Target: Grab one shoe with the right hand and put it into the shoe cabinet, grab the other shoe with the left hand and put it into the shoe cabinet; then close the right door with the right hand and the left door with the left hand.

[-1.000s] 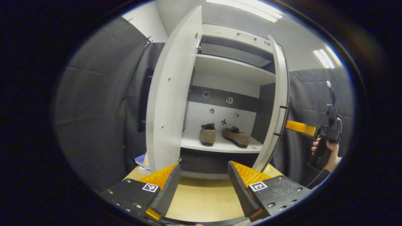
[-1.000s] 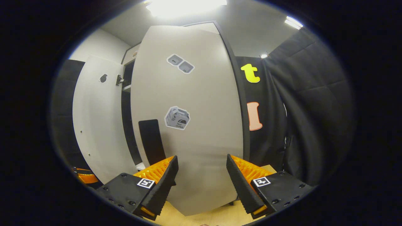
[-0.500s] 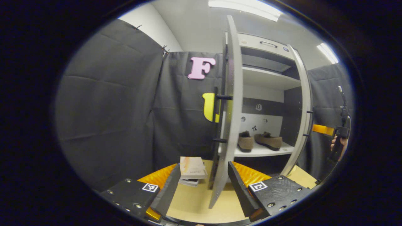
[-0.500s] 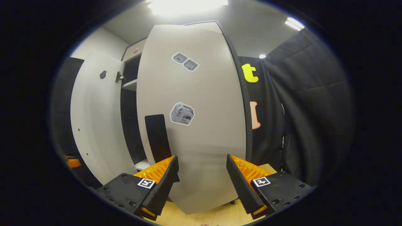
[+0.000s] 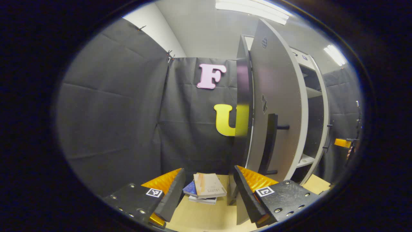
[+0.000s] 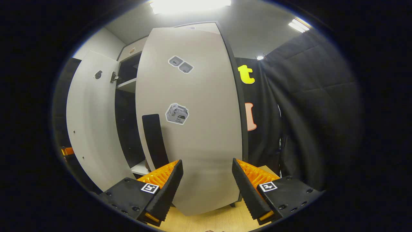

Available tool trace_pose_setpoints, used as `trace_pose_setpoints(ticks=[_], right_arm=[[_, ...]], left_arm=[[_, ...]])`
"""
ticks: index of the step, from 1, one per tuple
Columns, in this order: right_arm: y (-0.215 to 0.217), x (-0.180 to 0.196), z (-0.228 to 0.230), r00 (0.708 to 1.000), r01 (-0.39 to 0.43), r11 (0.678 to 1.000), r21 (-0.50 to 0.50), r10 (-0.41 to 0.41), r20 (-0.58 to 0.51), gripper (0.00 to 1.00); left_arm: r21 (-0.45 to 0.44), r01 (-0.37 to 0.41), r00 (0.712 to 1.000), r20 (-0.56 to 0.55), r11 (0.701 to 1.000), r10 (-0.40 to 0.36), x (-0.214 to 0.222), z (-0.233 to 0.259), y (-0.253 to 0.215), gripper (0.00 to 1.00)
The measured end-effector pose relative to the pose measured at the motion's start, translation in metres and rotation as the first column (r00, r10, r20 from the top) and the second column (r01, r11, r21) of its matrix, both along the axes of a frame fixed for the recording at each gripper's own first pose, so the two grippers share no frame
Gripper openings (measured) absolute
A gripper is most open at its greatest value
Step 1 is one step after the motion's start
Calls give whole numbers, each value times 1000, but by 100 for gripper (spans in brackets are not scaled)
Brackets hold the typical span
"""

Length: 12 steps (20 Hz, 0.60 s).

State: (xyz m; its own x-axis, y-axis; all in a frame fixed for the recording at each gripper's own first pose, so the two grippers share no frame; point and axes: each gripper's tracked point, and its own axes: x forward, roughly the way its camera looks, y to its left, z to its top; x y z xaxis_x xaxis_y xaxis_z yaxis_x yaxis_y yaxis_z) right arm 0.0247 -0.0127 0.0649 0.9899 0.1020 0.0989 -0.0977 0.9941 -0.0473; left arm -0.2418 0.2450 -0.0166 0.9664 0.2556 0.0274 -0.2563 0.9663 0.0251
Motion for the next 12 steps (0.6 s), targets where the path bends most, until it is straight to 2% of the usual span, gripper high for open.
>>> trace_pose_setpoints(ticks=[3, 6, 9, 12], right_arm=[[-9, -8, -10, 1000, 25, 1000, -4, -25, -11, 97], [-21, -15, -19, 998, 49, 999, -10, -50, -32, 97], [-32, -20, -25, 996, 74, 997, 3, -74, -48, 97], [-42, -21, -30, 994, 90, 996, 19, -89, -60, 97]], left_arm=[[51, 122, 992, 7, 991, -123, 27, 6, -6, 88], [35, 197, 980, 4, 980, -197, 49, 9, -10, 88], [33, 239, 971, 7, 970, -239, 60, 16, -20, 87], [22, 240, 971, -3, 970, -240, 68, 15, -24, 87]])
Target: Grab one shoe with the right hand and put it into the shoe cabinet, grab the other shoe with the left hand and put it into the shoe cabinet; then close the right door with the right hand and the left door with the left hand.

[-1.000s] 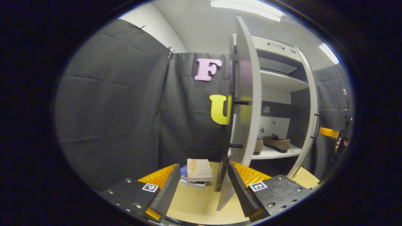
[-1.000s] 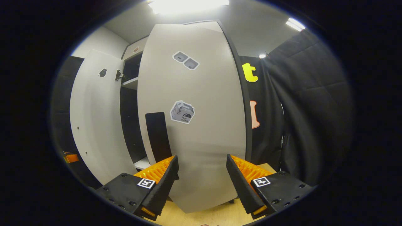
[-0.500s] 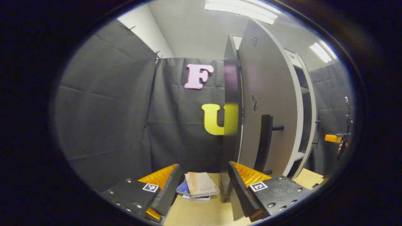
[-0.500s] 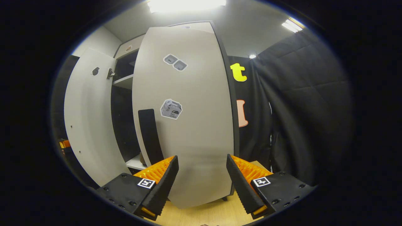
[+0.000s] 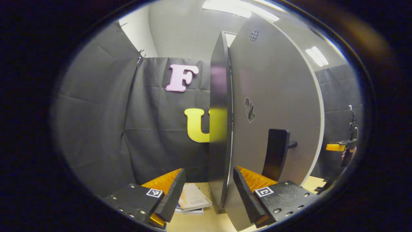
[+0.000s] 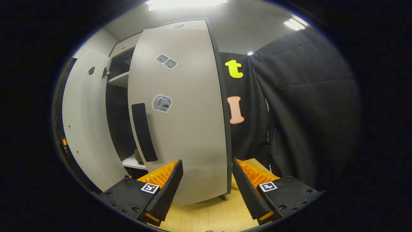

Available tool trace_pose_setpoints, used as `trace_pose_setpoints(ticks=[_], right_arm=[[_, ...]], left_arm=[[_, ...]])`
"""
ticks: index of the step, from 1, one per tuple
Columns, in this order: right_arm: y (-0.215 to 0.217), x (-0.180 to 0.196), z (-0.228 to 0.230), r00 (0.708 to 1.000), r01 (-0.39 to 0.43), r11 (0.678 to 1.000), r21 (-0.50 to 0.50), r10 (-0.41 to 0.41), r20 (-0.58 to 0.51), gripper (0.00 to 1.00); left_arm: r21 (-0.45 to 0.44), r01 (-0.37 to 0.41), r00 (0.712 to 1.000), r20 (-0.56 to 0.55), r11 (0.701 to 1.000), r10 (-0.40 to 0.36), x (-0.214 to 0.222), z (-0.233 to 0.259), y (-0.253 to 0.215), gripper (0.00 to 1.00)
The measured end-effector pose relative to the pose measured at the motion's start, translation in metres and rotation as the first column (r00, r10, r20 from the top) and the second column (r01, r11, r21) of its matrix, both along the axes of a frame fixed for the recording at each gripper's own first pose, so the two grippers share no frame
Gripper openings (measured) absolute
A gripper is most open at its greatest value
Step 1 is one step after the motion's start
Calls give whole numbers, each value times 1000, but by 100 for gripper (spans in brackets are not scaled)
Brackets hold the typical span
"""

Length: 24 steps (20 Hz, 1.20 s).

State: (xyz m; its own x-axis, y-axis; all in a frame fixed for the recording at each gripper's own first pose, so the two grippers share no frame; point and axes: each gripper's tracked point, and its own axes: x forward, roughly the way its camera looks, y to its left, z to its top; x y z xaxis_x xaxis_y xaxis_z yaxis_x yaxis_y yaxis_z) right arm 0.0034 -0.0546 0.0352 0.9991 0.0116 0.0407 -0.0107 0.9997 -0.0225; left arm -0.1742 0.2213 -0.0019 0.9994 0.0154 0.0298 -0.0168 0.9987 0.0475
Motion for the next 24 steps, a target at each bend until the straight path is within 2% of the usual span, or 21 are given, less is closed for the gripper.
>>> trace_pose_setpoints(ticks=[2, 4, 6, 7, 8, 9, 10, 12, 13, 14, 18, 19, 21, 22, 23, 24], right_arm=[[-7, 1, -3, 1000, 5, 1000, 1, -5, -9, 97], [-10, 4, -4, 1000, 4, 1000, 9, -4, -16, 97], [-15, 6, -3, 1000, -3, 1000, 25, 4, -18, 97], [-16, 8, -1, 1000, -6, 1000, 30, 7, -16, 97], [-17, 8, -2, 1000, -8, 999, 35, 9, -14, 90], [-18, 9, -1, 1000, -12, 999, 39, 12, -15, 97], [-21, 11, 1, 1000, -17, 999, 43, 17, -15, 97], [-30, 15, 4, 1000, -21, 999, 45, 22, -10, 97], [-34, 17, 6, 1000, -23, 999, 43, 23, -11, 90], [-37, 19, 6, 1000, -27, 999, 43, 27, -12, 97], [-51, 26, 8, 998, -56, 997, 52, 57, -19, 97], [-55, 28, 10, 998, -61, 997, 50, 62, -18, 97], [-64, 29, 13, 998, -69, 996, 52, 69, -14, 97], [-66, 31, 14, 997, -72, 996, 56, 73, -10, 97], [-69, 32, 16, 997, -76, 995, 59, 76, -8, 97], [-71, 33, 16, 997, -80, 995, 62, 81, -6, 97]], left_arm=[[-12, 10, 1000, -7, 1000, -10, 3, 0, -7, 87], [-30, 50, 998, -29, 998, -50, 8, -4, -28, 88], [-17, 71, 997, -40, 997, -71, 12, -5, -49, 87], [-7, 68, 997, -44, 998, -68, 15, -3, -55, 87], [-2, 61, 997, -44, 998, -61, 15, -2, -62, 88], [-5, 48, 998, -48, 999, -48, 17, -3, -67, 87], [-14, 31, 998, -49, 999, -32, 19, -4, -71, 87], [-46, -2, 999, -50, 999, 0, 20, -7, -77, 87], [-68, -18, 999, -51, 998, 14, 21, -9, -80, 87], [-89, -30, 998, -49, 996, 26, 21, -10, -82, 87], [-180, -66, 998, -31, 981, 62, 26, -13, -93, 88], [-214, -70, 998, -12, 974, 69, 28, -10, -99, 94], [-268, -70, 997, 19, 961, 78, 33, -2, -112, 94], [-272, -75, 996, 19, 959, 83, 36, -3, -117, 80], [-262, -82, 996, 13, 962, 88, 41, -6, -126, 94], [-246, -85, 996, 6, 965, 89, 44, -7, -133, 94]])
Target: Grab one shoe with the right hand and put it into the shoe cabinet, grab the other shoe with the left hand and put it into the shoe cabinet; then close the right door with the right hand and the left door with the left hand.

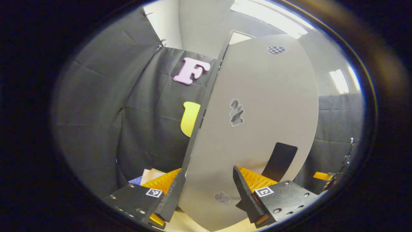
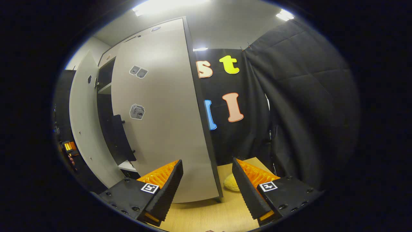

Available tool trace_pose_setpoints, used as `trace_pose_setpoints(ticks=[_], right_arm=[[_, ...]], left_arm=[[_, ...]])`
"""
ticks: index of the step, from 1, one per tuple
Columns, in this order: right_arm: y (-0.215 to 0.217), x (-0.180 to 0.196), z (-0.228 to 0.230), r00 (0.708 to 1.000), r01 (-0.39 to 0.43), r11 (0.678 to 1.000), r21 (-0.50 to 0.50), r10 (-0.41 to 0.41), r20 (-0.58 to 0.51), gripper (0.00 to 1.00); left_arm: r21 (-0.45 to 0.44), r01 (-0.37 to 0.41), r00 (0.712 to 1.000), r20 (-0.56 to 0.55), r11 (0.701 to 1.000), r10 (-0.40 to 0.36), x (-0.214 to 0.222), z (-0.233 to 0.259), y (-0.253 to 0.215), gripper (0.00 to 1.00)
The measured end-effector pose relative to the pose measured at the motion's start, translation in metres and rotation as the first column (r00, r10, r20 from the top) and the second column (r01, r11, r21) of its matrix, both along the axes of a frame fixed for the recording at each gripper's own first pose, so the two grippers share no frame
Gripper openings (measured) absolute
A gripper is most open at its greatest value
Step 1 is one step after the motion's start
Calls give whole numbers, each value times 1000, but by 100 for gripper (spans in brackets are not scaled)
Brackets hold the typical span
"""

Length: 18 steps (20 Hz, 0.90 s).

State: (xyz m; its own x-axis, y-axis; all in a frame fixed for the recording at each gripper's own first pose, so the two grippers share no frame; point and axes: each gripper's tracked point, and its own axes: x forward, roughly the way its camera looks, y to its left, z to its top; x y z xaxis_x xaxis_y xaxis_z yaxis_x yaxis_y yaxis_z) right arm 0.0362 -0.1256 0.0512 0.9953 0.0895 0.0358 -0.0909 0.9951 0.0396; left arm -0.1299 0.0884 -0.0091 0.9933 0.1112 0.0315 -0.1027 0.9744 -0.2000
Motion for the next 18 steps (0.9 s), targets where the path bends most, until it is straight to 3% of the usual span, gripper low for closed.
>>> trace_pose_setpoints(ticks=[4, 9, 11, 12, 18], right_arm=[[-10, 1, 2, 1000, -9, 1000, 3, 9, 4, 97], [-22, -5, 4, 1000, 8, 1000, 2, -8, 16, 97], [-22, -6, 2, 1000, 10, 1000, 4, -10, 10, 97], [-20, -7, 2, 1000, 9, 1000, 7, -9, 8, 97], [3, -2, 4, 1000, 26, 999, -24, -26, 1, 97]], left_arm=[[101, 20, 999, -45, 995, -16, 14, -3, -40, 94], [93, -40, 998, -40, 995, 44, 0, 3, -43, 94], [78, -60, 998, -31, 995, 62, -11, 4, -35, 80], [77, -77, 997, -25, 994, 79, -18, 4, -28, 94], [83, -173, 985, 28, 981, 171, -59, 4, 2, 94]])
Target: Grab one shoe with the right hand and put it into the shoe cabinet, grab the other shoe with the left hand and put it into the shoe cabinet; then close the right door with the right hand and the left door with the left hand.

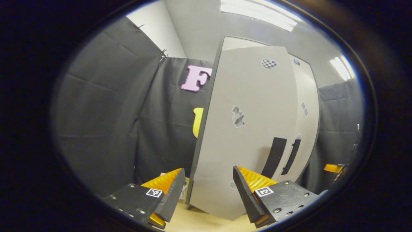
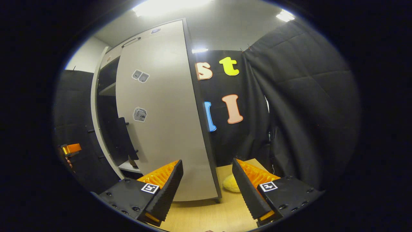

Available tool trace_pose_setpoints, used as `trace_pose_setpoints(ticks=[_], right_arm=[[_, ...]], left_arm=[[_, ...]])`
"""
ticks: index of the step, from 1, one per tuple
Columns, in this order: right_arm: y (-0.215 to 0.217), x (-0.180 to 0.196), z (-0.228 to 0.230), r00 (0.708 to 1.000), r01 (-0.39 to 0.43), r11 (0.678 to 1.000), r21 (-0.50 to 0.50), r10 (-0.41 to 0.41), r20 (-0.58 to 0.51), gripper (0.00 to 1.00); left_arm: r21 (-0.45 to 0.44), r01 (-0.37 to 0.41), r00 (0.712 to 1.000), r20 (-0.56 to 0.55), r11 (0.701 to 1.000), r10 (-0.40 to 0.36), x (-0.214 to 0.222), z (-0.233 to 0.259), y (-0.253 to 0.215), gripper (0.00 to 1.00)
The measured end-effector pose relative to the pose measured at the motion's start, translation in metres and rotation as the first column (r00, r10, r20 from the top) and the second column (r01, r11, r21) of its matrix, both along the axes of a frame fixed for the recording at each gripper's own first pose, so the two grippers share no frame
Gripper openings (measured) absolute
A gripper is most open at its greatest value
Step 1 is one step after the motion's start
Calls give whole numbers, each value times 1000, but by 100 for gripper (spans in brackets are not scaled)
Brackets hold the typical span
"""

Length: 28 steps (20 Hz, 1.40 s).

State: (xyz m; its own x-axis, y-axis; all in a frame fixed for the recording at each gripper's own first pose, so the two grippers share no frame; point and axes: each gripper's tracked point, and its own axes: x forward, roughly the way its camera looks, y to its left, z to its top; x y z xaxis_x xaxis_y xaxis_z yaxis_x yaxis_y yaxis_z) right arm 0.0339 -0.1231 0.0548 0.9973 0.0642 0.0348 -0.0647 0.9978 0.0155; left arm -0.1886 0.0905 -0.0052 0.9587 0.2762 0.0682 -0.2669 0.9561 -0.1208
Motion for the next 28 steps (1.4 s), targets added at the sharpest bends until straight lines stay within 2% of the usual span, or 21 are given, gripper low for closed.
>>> trace_pose_setpoints(ticks=[1, 5, 6, 9, 11, 12, 14, 15, 19, 20, 21, 24, 25, 26, 27, 28], right_arm=[[5, 1, -1, 1000, 1, 1000, -1, -1, -1, 97], [28, 1, 9, 999, -13, 998, 61, 11, 36, 97], [35, 2, 10, 999, -19, 998, 60, 17, 39, 97], [53, 3, 5, 999, -26, 999, 38, 25, 23, 97], [65, 0, 1, 999, -33, 999, 28, 32, 26, 98], [71, -2, -1, 999, -39, 999, 27, 38, 33, 98], [80, -6, -8, 999, -40, 999, 24, 40, 37, 98], [83, -9, -12, 999, -38, 999, 20, 37, 33, 98], [88, -19, -17, 999, -26, 999, 19, 25, 26, 98], [86, -22, -18, 999, -17, 1000, 19, 17, 28, 92], [84, -24, -16, 999, -5, 1000, 20, 4, 32, 98], [77, -28, -16, 999, 32, 999, 29, -33, 37, 98], [77, -28, -17, 999, 38, 999, 32, -39, 31, 92], [75, -29, -19, 999, 45, 998, 31, -46, 24, 98], [74, -29, -20, 998, 55, 998, 25, -55, 19, 98], [72, -29, -21, 998, 63, 998, 19, -64, 14, 92]], left_arm=[[7, -21, 1000, 11, 1000, 21, -6, 1, 6, 87], [1, -91, 996, 23, 996, 91, -22, -8, 18, 87], [-6, -90, 996, 20, 996, 90, -22, -11, 14, 94], [50, -101, 995, -3, 994, 101, -27, -20, 13, 94], [130, -116, 992, -42, 985, 122, -34, -28, 17, 81], [161, -124, 990, -49, 979, 134, -36, -30, 19, 94], [185, -97, 993, -50, 978, 108, -33, -34, 11, 94], [181, -79, 995, -44, 980, 88, -29, -36, 7, 87], [149, -8, 999, -29, 989, 13, -14, -41, -6, 87], [151, 5, 999, -38, 988, 1, -11, -42, -8, 87], [161, 16, 999, -44, 987, -9, -7, -44, -8, 88], [182, 50, 998, -53, 982, -41, 1, -43, -16, 88], [180, 58, 997, -54, 982, -49, 4, -45, -17, 88], [170, 60, 997, -52, 984, -52, 6, -46, -16, 88], [158, 65, 997, -52, 985, -57, 7, -50, -16, 87], [147, 71, 997, -51, 987, -64, 8, -52, -16, 88]])
